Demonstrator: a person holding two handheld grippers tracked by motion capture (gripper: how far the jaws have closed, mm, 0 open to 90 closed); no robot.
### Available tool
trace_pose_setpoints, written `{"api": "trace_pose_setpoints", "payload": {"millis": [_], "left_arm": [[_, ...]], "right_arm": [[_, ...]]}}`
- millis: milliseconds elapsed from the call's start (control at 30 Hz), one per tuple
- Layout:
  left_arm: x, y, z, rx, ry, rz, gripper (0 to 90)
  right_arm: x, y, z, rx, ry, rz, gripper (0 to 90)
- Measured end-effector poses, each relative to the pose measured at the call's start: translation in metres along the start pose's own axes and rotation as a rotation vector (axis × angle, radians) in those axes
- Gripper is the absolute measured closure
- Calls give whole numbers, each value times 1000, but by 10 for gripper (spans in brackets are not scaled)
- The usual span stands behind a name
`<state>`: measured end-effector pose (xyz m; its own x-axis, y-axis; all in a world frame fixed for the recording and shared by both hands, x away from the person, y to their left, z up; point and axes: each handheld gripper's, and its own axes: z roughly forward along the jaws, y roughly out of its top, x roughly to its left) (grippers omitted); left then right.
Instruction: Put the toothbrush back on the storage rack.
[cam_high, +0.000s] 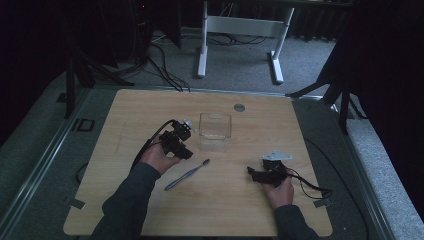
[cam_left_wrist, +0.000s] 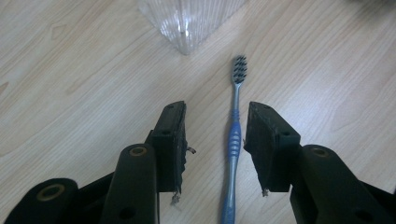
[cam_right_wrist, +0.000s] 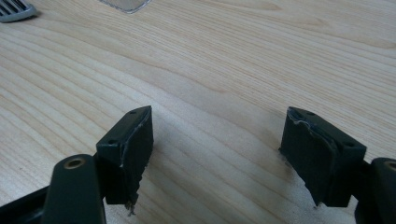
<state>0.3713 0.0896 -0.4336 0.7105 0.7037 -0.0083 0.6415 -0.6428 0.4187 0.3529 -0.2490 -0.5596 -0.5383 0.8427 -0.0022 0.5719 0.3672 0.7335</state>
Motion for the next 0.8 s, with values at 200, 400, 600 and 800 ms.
{"api": "trace_pose_setpoints", "payload": {"millis": [200, 400, 600, 800], "left_arm": [[-5, 1, 4, 26, -9, 35, 577], [-6, 2, 8, 47, -28, 44, 583], [-8, 3, 11, 59, -34, 51, 585], [-9, 4, 14, 71, -34, 51, 589]], "right_arm": [[0, 0, 0, 0, 1, 0, 250], [0, 0, 0, 0, 1, 0, 250], [0, 0, 0, 0, 1, -1, 250], [0, 0, 0, 0, 1, 0, 250]]}}
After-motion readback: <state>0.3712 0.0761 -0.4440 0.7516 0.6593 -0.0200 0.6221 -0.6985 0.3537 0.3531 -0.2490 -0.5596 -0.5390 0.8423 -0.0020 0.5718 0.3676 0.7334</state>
